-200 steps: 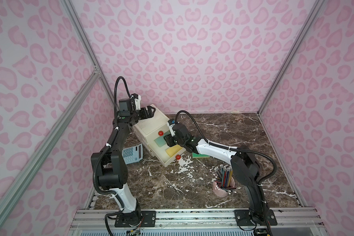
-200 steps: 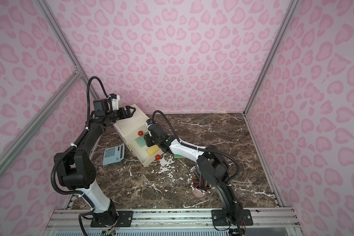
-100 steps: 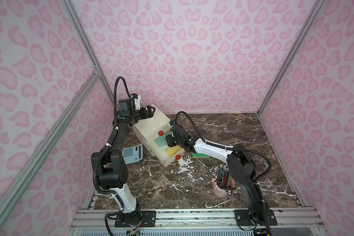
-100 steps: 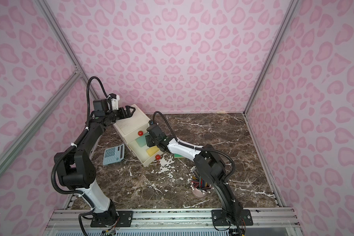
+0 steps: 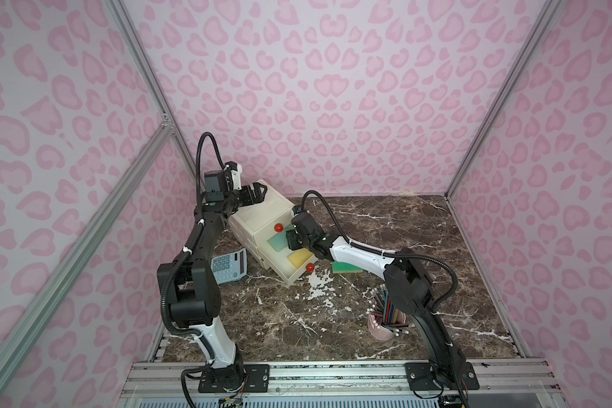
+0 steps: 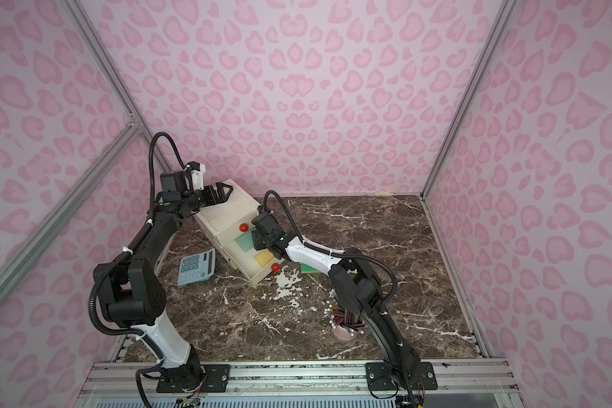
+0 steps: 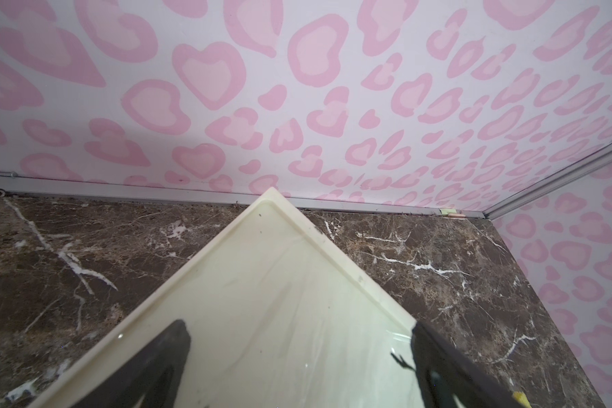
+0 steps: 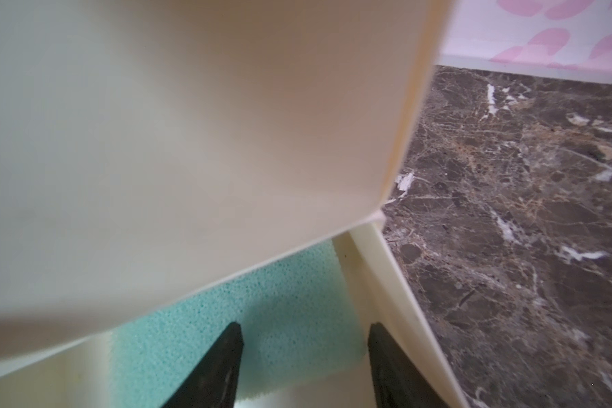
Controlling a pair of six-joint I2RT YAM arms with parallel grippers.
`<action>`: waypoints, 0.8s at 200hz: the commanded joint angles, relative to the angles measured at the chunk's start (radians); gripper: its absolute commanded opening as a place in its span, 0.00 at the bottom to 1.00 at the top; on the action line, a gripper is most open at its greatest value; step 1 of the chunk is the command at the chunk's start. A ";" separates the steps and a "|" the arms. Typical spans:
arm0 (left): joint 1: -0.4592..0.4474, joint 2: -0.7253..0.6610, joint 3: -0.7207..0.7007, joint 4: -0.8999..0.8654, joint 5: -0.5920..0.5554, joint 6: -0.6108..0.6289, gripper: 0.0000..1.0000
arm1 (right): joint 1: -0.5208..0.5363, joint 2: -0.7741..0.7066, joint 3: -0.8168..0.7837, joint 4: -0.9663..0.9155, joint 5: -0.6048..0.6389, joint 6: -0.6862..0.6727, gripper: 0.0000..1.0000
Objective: Take the sponge out of the drawer
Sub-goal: Pick up the sponge from the drawer.
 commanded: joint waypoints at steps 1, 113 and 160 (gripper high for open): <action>0.001 0.008 -0.005 -0.068 -0.006 -0.017 1.00 | -0.001 0.014 0.002 -0.010 -0.029 0.001 0.42; 0.002 -0.025 -0.024 -0.061 -0.003 -0.017 1.00 | -0.001 -0.170 -0.172 0.054 -0.047 -0.023 0.00; 0.002 -0.078 -0.047 -0.050 0.023 -0.032 1.00 | -0.003 -0.362 -0.382 0.127 -0.038 0.002 0.00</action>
